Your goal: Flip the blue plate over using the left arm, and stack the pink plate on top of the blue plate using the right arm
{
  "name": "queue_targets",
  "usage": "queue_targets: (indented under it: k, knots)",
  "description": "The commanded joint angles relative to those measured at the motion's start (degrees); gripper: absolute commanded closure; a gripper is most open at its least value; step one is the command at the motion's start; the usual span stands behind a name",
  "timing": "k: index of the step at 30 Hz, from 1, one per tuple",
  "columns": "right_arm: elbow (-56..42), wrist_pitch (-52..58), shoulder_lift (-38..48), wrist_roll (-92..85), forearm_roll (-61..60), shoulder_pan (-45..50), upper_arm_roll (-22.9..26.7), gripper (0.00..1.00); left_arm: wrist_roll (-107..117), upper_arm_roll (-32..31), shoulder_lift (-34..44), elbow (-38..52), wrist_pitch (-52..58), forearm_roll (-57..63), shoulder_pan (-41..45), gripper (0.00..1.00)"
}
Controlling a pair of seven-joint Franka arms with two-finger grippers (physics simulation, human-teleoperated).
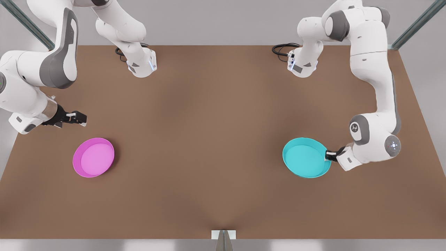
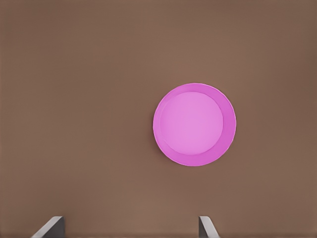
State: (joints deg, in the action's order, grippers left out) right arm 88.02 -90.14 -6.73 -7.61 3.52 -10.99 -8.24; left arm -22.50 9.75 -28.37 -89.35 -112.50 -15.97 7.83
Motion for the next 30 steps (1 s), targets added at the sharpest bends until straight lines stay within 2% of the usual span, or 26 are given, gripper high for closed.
queue_targets:
  k: [1,4,5,6,7,10,12,15,17,20,22,24,28,30]
  knots:
    - [0.1,0.0,0.1,0.0,0.0,0.4,0.0,0.00,17.9,0.0,-0.6,5.6,6.1,8.8,2.6,0.79]
    - [-0.1,-0.1,-0.5,-0.4,0.2,-0.1,0.0,0.00,32.6,0.2,-0.7,16.4,15.6,18.5,8.8,0.79]
    - [0.0,-0.6,-0.6,-0.5,0.3,-0.1,0.0,0.00,37.9,2.1,-1.1,17.5,16.4,24.1,12.7,0.79]
    - [0.1,-0.6,-0.5,-0.5,0.2,-0.1,0.0,0.00,39.1,12.9,-1.7,19.3,16.4,27.0,21.7,0.79]
    - [0.1,-0.5,-0.5,-0.5,0.3,-0.2,0.0,0.00,39.5,19.4,-3.3,22.5,17.4,26.3,27.0,0.79]
    - [-0.3,0.1,-0.1,-0.2,0.3,-0.2,0.0,0.00,40.5,30.3,-8.5,26.8,17.5,26.1,37.1,0.79]
    - [0.0,0.1,-0.1,0.4,0.2,0.3,0.0,0.00,40.3,47.9,-15.8,26.7,15.4,19.1,51.3,0.79]
    - [0.0,0.1,-0.3,0.4,0.2,0.2,0.0,0.00,49.2,56.7,-23.3,25.6,9.0,19.4,64.1,0.79]
    - [0.0,0.1,-0.3,0.4,0.0,0.2,0.0,0.00,59.3,61.2,-27.9,21.4,4.0,21.3,70.8,0.79]
    - [0.0,0.1,-0.4,0.4,0.0,0.2,0.0,0.00,78.1,61.8,-33.0,20.8,3.9,36.6,76.1,0.79]
    - [-0.1,0.1,-0.5,0.4,0.0,0.4,0.0,0.00,93.8,61.8,-38.6,20.0,4.0,40.4,79.9,0.79]
    - [0.0,0.1,-0.5,0.4,-0.1,0.4,0.0,0.00,104.1,61.1,-40.2,20.6,5.6,43.7,81.4,0.79]
    - [0.0,0.1,-0.6,0.4,-0.1,0.4,0.0,0.00,138.9,46.9,-39.4,17.5,9.0,63.5,80.8,0.79]
    - [0.0,0.1,-0.6,0.4,-0.1,0.3,0.0,0.00,150.8,42.2,-40.3,17.4,10.9,66.8,80.7,0.79]
